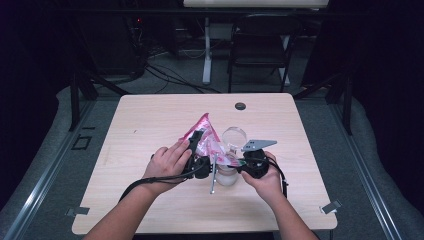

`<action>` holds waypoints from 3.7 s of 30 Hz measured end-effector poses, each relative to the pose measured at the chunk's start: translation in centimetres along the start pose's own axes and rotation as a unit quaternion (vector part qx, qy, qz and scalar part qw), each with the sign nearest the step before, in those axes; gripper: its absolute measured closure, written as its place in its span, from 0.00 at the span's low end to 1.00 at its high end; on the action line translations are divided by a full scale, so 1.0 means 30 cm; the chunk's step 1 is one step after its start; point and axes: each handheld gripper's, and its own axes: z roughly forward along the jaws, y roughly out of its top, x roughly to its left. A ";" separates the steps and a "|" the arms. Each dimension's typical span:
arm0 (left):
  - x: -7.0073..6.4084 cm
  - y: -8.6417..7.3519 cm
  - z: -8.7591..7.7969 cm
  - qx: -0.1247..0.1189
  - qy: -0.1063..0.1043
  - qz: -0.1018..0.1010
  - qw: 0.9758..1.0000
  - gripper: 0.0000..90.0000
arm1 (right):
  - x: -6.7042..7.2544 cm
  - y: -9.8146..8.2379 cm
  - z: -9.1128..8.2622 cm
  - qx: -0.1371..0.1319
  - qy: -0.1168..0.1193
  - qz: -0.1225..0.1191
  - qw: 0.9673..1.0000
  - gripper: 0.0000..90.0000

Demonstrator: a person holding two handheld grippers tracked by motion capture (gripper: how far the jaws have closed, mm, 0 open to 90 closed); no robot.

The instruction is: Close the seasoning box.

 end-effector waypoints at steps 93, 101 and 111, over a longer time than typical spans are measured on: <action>0.015 0.001 0.041 0.018 -0.015 0.022 0.999 0.77 | 0.012 0.008 -0.021 -0.005 0.008 -0.011 1.000 1.00; 0.015 -0.001 0.046 0.020 -0.016 0.019 0.999 0.77 | 0.014 0.009 -0.020 -0.006 0.012 -0.013 1.000 1.00; 0.020 0.001 0.043 0.019 -0.013 0.019 1.000 0.77 | 0.015 0.010 -0.022 -0.007 0.012 -0.012 1.000 1.00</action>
